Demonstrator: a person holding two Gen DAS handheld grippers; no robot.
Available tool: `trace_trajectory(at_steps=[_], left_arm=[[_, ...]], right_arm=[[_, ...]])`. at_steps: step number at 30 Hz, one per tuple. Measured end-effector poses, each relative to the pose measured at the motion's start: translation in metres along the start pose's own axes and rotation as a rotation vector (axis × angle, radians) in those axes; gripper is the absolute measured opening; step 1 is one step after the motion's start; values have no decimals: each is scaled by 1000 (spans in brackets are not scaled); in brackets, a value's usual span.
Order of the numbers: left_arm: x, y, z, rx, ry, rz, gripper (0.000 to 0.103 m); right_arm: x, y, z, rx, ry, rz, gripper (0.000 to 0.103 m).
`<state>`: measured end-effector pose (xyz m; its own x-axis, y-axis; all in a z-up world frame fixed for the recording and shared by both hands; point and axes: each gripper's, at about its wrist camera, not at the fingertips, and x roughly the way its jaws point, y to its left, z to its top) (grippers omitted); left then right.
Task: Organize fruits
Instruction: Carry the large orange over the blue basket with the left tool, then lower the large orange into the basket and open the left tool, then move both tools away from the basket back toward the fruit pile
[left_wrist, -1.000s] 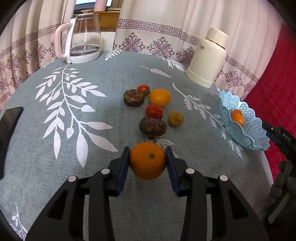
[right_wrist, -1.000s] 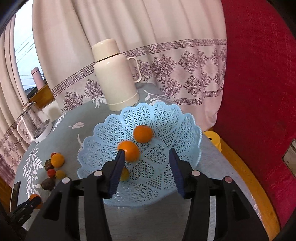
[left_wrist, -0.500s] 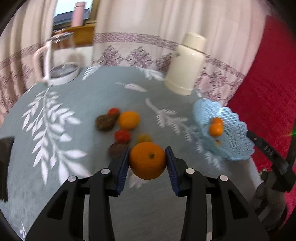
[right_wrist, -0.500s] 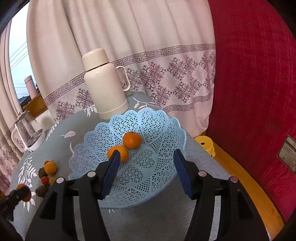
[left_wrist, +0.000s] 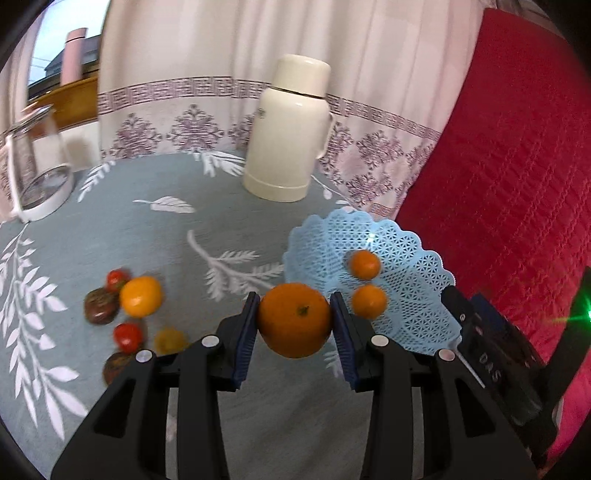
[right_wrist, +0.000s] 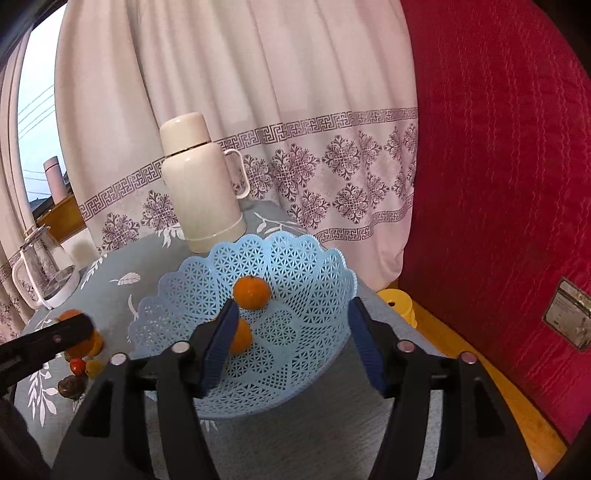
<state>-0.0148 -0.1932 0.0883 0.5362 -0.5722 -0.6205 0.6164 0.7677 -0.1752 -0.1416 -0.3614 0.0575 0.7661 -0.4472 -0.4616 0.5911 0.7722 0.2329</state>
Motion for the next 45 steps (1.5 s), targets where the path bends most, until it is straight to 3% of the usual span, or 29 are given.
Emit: trace_trajectory(at_steps=[18,23,25,30,34,45], left_arm=[[57,-24,3,65,57,-15,40],[55,-22,5,39,57,-49,55],[50,-23,5,46,35,-26,76],[37,-19,7,33,1,-15,91],[27,-10,9,1,-26,17,98],[-4,31,6,-41,-93,167,98]], right_arm=[[1,-9,0,52,-9,-15,69],[1,-9,-2,56,-9,-16,69],[1,-9,-1,56,-10,-16,69],[0,-9,-2,57,-11,-16,71],[0,-8,-1,56,-12,-17,71],[-2,-9,-2,46,-16,-22,72]])
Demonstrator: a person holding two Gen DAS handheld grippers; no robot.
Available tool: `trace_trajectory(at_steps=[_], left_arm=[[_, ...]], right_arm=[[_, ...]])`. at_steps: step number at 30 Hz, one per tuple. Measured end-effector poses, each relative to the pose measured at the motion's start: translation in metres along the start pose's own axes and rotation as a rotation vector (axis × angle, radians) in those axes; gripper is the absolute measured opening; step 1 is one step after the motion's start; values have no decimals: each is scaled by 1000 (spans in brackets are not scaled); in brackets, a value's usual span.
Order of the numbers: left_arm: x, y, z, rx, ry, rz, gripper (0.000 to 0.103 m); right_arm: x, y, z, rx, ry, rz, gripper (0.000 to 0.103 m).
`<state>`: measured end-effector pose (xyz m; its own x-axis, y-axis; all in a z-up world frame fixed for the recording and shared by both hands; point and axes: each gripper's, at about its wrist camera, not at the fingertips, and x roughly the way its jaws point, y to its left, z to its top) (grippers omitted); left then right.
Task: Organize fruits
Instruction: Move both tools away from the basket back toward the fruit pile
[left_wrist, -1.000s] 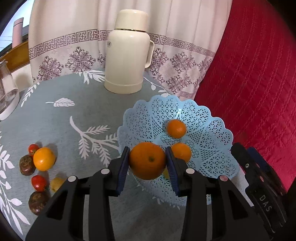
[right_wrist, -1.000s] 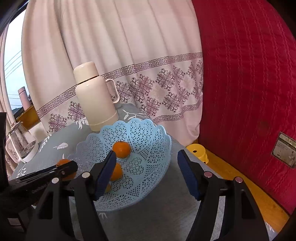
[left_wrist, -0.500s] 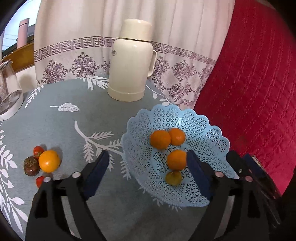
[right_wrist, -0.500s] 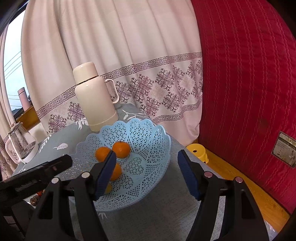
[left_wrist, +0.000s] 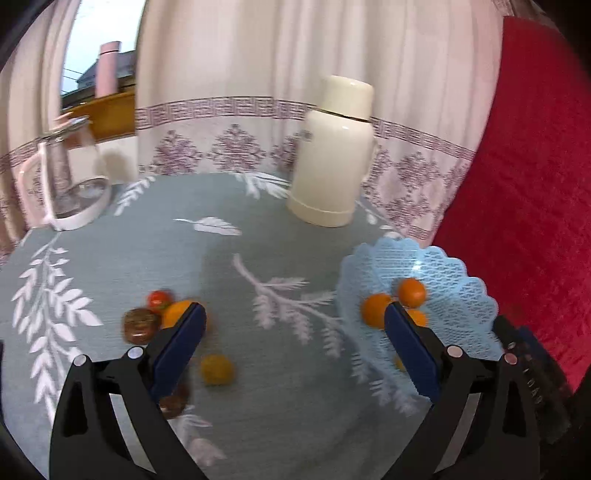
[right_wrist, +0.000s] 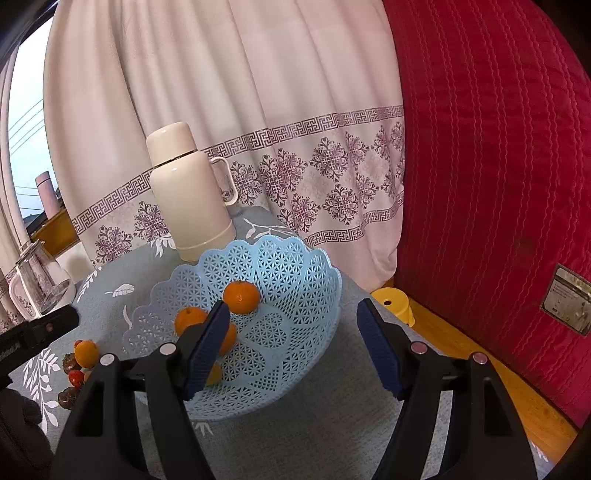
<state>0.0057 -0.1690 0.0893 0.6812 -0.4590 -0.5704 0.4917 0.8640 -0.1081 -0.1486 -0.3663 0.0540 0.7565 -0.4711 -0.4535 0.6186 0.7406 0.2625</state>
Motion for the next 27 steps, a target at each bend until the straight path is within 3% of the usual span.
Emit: trace_trajectory(at_steps=[12,20,27], left_arm=[[-10,66,-6,-118,-13,128,99],[-11,100,-19,-186,11,167,99],[-11,104,-35,-162,39,188,99]], right_arm=[[1,6,-1,-30,-4,-10,72],[2,10,-2,-52,-5,-21,72],[1,12,-3,-61,-7,-32,72]])
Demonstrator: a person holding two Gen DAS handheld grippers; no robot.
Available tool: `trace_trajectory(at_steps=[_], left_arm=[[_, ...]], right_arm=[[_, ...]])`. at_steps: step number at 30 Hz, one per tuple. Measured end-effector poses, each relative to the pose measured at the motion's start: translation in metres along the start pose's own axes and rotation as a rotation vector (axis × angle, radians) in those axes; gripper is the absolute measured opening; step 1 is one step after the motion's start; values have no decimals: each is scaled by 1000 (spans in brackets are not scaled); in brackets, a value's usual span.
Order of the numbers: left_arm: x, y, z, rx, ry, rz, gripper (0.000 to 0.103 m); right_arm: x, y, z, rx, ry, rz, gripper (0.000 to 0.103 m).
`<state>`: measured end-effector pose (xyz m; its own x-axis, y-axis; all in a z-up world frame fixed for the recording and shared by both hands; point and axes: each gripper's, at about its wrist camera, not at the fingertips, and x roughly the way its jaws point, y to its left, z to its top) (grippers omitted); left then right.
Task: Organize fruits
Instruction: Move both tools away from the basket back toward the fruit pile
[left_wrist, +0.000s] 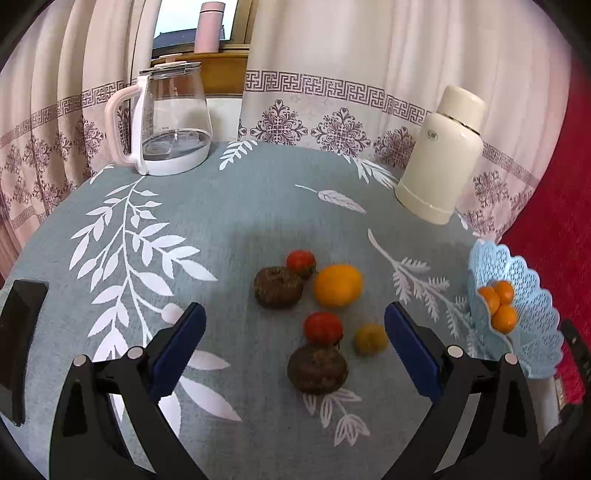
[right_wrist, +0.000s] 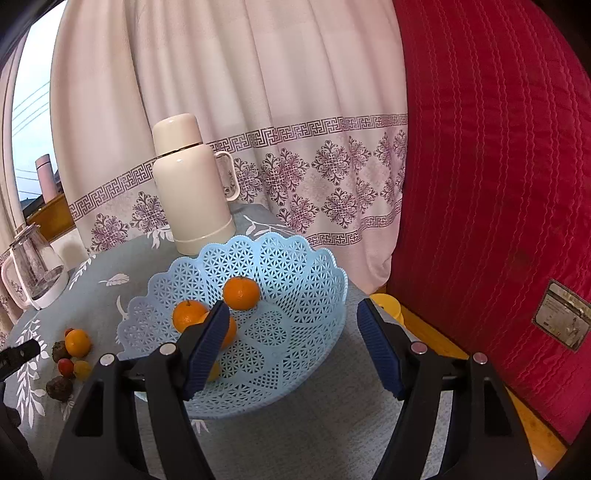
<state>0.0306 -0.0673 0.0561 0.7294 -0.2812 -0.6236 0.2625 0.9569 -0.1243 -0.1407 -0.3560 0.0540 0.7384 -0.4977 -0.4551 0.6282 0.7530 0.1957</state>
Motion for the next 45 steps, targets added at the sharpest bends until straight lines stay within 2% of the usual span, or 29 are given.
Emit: trace_trajectory(at_steps=[7,17,21,32,36,40,45], left_arm=[[5,-6,-14,69,37,16,99],[19,-1,-20,50,91,3,89],[25,-1,-22,54,115,4,79],[32,-3,-24,67,150,-19,77],[34,-2,-24,60,162,-35,71],[32,-6,-25,86,147,-51,58],[26,-9,-26,98,121,-60,48]], right_arm=[[1,3,-1,-13,2,-8,72],[2,5,-2,-26,4,-16,72],[2,5,-2,-26,5,-16,72],[2,6,-1,-26,5,-17,72],[1,6,-1,-28,4,-17,72],[1,7,-2,-34,3,-20,72],[0,9,-2,-45,-6,-27,72]])
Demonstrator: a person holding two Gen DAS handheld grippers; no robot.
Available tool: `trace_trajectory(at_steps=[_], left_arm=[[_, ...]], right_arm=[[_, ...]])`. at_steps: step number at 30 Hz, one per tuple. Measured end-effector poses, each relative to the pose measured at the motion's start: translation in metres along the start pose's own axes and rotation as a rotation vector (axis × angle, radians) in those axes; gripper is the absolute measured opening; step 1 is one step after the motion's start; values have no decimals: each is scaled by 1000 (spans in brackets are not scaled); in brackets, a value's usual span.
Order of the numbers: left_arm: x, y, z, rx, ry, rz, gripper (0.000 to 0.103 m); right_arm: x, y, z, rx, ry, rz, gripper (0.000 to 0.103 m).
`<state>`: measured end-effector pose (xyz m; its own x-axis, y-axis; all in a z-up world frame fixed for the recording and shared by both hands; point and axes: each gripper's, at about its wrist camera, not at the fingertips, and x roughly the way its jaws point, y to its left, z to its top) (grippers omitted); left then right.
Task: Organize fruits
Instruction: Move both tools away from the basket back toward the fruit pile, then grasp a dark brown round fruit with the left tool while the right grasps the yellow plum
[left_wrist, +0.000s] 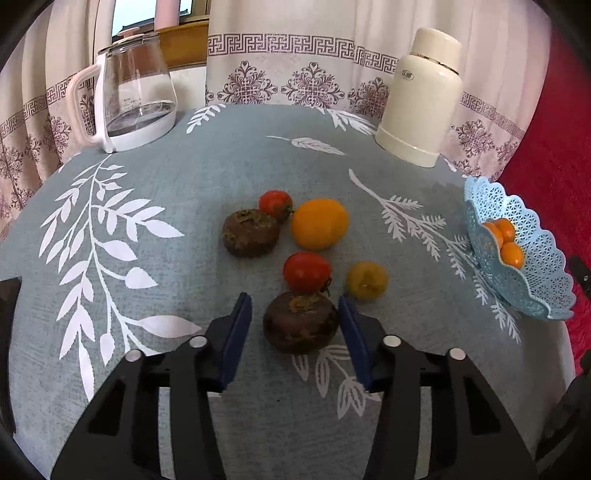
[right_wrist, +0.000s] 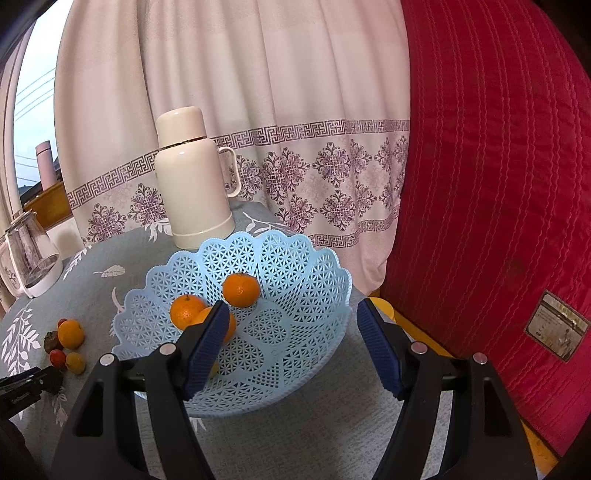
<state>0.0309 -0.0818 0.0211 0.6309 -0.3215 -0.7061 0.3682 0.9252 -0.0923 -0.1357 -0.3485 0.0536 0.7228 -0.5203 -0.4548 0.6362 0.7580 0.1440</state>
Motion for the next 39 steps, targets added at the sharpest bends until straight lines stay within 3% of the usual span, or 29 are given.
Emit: trace_trajectory(at_steps=[13,18,26,30,33,39], left_arm=[[-15,16,3,-87,-50,-23,40],[-12,13,2,-78,-26,-39,41],[5,12,-3,-76,64,-27,53],[4,12,-4,-74,58,-35,52],[0,13,-3,-78,42,-58,42],[-12,20,0,-112,-23,-6,42]], right_arm=[[-21,25,5,-121,-78,-25,72],[-32,49,13,-146,-53,103,72],[-30,100,5,-242,42,297,72],[-22,121,-2,-285,114,381,72],[-15,131,-7,-296,164,434,72],[-3,149,-18,-343,235,492,72]])
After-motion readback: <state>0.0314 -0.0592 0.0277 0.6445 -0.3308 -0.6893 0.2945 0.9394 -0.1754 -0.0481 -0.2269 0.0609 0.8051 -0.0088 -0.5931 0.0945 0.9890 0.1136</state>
